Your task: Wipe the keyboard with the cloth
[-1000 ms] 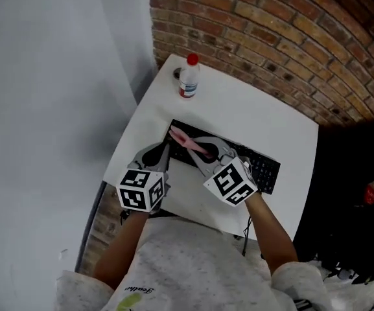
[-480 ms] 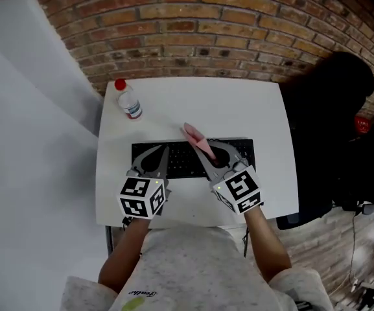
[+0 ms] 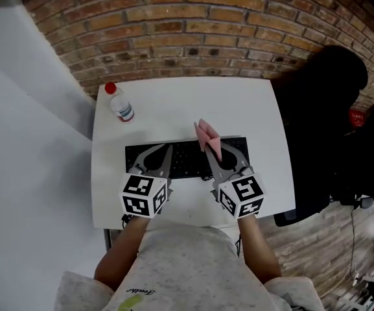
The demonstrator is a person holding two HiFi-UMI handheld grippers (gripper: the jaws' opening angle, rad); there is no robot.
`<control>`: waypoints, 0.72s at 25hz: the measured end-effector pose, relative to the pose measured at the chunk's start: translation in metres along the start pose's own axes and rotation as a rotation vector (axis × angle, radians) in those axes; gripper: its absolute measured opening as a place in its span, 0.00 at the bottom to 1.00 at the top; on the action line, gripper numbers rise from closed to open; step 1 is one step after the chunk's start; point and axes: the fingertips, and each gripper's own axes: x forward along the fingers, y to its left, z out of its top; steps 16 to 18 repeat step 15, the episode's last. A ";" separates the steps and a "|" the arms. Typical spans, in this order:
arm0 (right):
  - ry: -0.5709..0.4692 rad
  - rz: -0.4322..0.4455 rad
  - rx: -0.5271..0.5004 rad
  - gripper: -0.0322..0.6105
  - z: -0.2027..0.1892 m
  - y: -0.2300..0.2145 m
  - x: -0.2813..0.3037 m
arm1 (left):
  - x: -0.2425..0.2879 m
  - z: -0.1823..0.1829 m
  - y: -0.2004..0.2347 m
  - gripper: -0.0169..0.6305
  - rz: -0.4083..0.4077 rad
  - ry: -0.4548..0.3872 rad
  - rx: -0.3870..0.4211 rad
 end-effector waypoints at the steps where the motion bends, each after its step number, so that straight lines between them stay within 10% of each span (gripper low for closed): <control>1: 0.001 0.004 -0.001 0.08 0.000 0.001 0.000 | 0.000 0.000 -0.001 0.01 0.000 0.000 -0.002; 18: 0.003 0.041 -0.004 0.08 -0.007 0.005 0.001 | -0.002 -0.007 -0.005 0.01 0.014 0.005 -0.010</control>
